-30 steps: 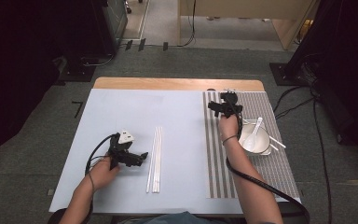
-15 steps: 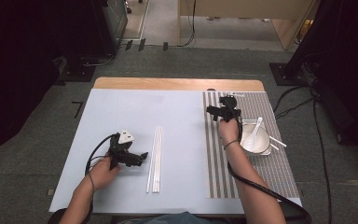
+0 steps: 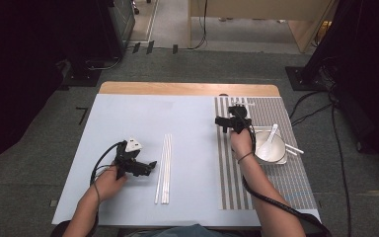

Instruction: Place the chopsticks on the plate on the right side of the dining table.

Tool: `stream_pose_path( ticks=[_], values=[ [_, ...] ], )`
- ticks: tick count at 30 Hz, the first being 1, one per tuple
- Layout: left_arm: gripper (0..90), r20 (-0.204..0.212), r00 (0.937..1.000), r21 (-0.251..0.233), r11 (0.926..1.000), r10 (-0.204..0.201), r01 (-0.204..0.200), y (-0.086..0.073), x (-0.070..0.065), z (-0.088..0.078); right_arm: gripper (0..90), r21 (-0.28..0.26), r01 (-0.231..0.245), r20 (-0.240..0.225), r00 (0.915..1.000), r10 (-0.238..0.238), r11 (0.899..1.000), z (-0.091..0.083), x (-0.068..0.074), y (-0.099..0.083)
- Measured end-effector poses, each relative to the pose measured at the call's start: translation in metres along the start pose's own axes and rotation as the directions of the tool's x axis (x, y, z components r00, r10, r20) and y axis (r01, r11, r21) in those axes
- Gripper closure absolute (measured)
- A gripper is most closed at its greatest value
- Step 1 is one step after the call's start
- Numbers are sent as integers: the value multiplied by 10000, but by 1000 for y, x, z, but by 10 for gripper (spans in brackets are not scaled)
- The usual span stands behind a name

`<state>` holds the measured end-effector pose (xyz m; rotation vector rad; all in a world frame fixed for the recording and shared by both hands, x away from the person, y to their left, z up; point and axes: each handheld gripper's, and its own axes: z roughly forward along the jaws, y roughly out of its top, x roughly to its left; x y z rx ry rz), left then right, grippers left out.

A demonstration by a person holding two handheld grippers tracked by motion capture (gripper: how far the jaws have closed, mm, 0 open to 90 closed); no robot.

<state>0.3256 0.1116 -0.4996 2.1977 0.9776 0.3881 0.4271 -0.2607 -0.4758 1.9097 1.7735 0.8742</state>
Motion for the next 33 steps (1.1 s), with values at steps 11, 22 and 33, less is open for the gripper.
stream_pose_path(
  ticks=[11,22,33],
  values=[
    [0,3,10000,3,10000,-1,1,0,0,0,163,411,-188,-469,9987,207,9990,-4,-1,-4],
    [0,0,10000,-3,10000,-6,6,0,0,0,164,536,122,-684,9976,-85,9985,-12,6,-13],
    [0,-1,10000,1,10000,-1,1,0,0,0,163,560,557,-796,9955,-511,9969,-19,11,-22]
  ],
)
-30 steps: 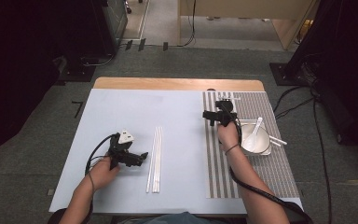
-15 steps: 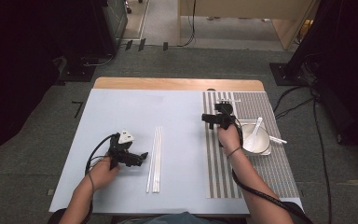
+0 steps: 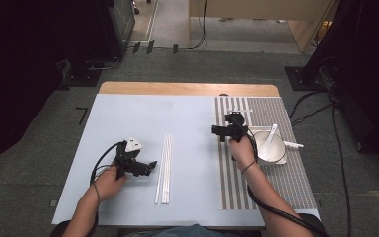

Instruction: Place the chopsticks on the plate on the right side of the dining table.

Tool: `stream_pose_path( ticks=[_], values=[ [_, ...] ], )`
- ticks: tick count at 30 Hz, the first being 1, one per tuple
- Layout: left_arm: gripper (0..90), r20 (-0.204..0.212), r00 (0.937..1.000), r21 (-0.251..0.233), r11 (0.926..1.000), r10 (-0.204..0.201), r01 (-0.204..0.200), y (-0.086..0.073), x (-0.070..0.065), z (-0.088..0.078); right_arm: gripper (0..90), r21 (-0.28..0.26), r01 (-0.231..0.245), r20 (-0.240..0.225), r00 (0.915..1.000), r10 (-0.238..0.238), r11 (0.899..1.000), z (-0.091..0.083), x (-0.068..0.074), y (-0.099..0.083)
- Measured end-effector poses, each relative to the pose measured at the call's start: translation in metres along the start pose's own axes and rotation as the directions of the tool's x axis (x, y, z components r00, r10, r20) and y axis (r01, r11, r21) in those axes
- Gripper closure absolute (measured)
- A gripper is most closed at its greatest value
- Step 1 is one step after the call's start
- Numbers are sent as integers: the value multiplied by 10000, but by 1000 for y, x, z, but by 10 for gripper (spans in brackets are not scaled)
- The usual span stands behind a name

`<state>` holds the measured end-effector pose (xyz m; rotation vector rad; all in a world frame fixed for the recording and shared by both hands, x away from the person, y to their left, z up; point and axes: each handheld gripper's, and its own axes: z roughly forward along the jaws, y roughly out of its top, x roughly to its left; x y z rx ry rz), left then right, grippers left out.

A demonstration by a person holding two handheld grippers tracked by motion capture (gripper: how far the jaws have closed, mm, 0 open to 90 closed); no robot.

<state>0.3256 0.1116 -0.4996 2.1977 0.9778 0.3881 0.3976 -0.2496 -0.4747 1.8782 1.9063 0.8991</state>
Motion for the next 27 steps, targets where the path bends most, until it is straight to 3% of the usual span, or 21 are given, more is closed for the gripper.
stream_pose_path(
  ticks=[23,27],
  values=[
    [0,0,10000,-2,10000,-3,3,0,0,0,165,229,589,-579,9967,-575,9980,-15,11,-21],
    [0,0,10000,-1,10000,-1,1,0,0,0,169,-93,747,-486,9960,-751,9972,-17,12,-21]
  ],
)
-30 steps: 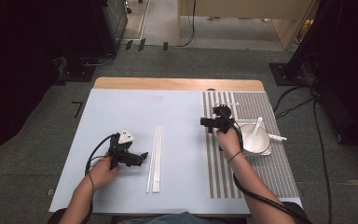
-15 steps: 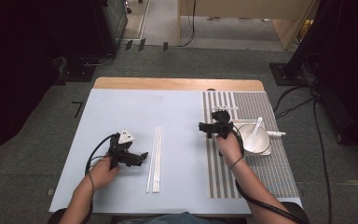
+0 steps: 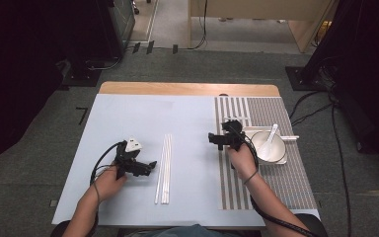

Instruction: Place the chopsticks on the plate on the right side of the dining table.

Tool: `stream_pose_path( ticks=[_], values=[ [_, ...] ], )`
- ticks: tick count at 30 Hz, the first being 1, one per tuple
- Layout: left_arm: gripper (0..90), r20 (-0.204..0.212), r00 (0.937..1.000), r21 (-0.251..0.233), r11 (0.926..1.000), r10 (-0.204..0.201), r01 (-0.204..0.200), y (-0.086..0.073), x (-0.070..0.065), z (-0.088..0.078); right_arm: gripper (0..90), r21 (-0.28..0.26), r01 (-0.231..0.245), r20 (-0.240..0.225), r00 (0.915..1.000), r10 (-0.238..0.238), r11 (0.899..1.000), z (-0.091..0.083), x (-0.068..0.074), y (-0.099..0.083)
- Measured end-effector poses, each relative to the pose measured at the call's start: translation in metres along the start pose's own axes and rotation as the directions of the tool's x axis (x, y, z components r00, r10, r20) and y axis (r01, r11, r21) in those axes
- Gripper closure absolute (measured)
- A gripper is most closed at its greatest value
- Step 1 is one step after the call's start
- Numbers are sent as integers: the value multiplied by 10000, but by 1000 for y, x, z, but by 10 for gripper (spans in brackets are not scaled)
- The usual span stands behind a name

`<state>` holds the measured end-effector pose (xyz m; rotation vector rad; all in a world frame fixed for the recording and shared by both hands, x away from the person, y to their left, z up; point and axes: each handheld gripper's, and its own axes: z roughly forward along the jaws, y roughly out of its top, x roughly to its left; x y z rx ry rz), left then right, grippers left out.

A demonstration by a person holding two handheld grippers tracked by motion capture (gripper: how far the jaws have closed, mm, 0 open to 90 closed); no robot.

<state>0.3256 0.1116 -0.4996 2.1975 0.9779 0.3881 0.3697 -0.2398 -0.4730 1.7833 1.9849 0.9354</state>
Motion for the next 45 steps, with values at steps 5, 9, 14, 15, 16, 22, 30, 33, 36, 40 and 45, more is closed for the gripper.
stream_pose_path(
  ticks=[5,9,14,15,16,22,30,33,36,40,45],
  values=[
    [0,-2,10000,-3,10000,-2,2,0,0,0,160,-211,326,-252,9991,-331,9992,-6,18,-4],
    [0,0,10000,0,10000,3,-3,0,0,0,157,-47,594,-445,9972,-595,9982,-3,30,-12],
    [0,0,10000,2,10000,4,-4,0,0,0,157,201,572,-364,9977,-565,9982,1,29,-16],
    [0,-1,10000,-1,10000,2,-2,0,0,0,158,227,562,-333,9979,-554,9982,1,28,-17],
    [0,-2,10000,3,10000,4,-4,0,0,0,158,265,526,-309,9982,-518,9983,1,26,-18],
    [0,-1,10000,4,10000,2,-2,0,0,0,160,367,352,-183,9992,-345,9987,1,18,-20],
    [0,-3,10000,1,10000,2,-2,0,0,0,160,332,274,-233,9994,-267,9991,-1,17,-19],
    [0,0,10000,4,10000,4,-4,0,0,0,161,296,329,-281,9991,-320,9990,-2,16,-19],
    [0,0,10000,5,10000,4,-4,0,0,0,168,251,496,-341,9982,-488,9985,-3,15,-19],
    [0,-3,10000,3,10000,4,-4,0,0,0,186,9,1054,-421,9936,-1052,9944,-4,14,-20],
    [0,-1,10000,6,10000,5,-5,0,0,0,190,-158,1480,-635,9868,-1487,9889,-6,15,-23]
  ],
)
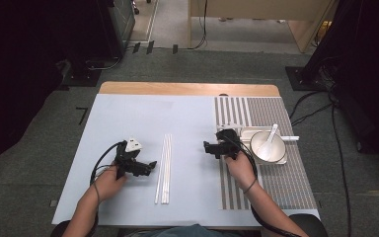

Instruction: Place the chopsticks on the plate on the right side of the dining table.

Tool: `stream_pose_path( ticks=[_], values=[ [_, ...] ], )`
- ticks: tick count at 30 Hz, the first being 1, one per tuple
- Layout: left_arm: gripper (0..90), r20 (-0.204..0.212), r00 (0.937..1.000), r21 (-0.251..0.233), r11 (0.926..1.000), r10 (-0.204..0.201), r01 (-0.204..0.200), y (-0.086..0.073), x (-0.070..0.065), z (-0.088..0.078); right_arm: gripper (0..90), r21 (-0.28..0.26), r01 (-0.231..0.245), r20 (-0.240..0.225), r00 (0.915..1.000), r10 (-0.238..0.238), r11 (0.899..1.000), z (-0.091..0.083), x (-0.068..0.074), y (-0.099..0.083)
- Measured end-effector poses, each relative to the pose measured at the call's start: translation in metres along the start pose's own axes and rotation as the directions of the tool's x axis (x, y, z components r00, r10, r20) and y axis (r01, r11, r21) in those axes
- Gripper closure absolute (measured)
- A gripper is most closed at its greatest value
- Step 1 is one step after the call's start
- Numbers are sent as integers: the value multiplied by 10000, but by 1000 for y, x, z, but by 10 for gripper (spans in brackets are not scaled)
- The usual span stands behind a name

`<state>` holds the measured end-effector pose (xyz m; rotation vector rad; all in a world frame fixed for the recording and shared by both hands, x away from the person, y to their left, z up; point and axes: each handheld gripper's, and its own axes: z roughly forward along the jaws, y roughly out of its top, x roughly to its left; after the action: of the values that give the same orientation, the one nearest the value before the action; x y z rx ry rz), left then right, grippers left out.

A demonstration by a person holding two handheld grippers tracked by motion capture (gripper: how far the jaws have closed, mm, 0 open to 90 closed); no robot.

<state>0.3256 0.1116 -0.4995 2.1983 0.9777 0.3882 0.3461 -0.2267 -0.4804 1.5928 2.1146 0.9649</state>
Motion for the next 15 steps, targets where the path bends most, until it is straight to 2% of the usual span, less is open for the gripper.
stream_pose_path(
  ticks=[7,11,15],
  values=[
    [0,-2,10000,-1,10000,-2,2,0,0,0,195,-46,620,-348,9975,-621,9981,0,9,-6],
    [0,-1,10000,1,10000,-2,2,0,0,0,196,-44,1180,-563,9914,-1181,9930,-1,18,-10],
    [0,-2,10000,1,10000,1,-1,0,0,0,199,15,1776,-878,9803,-1767,9841,0,28,-17]
  ],
)
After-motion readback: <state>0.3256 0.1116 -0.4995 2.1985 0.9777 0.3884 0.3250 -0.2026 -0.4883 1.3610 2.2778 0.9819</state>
